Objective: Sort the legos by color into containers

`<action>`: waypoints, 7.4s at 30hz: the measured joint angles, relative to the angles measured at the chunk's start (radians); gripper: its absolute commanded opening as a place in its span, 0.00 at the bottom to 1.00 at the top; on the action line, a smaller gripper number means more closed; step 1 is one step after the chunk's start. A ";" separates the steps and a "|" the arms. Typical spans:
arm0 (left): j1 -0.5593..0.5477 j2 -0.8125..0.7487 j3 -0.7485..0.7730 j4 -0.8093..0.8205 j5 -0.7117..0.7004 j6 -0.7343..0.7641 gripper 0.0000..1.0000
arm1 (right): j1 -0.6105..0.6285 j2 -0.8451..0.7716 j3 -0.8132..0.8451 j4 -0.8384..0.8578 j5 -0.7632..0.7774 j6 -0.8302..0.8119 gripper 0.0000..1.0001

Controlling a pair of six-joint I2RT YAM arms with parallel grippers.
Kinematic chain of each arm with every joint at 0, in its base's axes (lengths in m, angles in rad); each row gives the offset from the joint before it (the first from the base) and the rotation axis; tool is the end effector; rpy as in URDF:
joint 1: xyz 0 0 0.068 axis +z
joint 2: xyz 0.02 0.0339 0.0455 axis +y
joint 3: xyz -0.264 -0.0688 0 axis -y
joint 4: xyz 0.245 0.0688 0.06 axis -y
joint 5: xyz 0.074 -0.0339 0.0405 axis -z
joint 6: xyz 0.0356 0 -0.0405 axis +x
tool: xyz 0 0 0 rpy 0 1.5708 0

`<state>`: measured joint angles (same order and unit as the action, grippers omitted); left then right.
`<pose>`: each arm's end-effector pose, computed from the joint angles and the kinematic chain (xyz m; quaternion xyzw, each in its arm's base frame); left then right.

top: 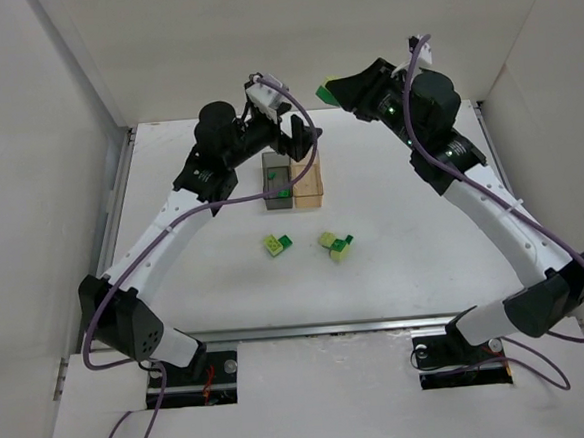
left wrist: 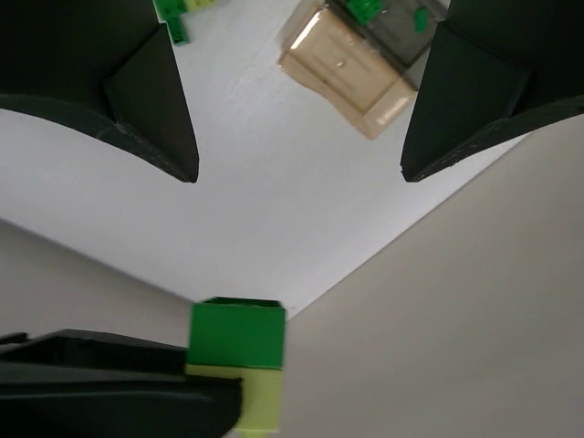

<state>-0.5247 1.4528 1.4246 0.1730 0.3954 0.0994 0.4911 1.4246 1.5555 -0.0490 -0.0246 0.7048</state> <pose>0.2885 -0.1828 0.4442 0.3383 0.5648 -0.2821 0.6978 0.2869 0.1544 0.4751 0.0633 0.6746 0.4209 0.6031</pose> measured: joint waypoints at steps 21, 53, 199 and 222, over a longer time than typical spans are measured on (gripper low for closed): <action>0.002 0.053 -0.014 0.254 0.213 -0.317 0.78 | 0.042 -0.047 -0.050 0.031 0.040 0.082 0.00; 0.018 -0.040 -0.164 -0.028 0.089 -0.164 0.00 | 0.062 0.083 -0.062 -0.006 0.128 0.039 0.00; 0.029 -0.071 -0.233 -0.380 0.175 0.540 0.00 | 0.016 0.271 -0.097 -0.257 -0.674 -0.438 0.24; 0.031 -0.130 -0.233 -0.353 0.138 0.502 0.00 | 0.045 0.748 0.339 -0.311 -0.301 -0.251 0.55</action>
<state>-0.4942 1.3224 1.1915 -0.1799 0.5331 0.6010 0.5362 2.1727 1.8942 -0.3599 -0.3252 0.4541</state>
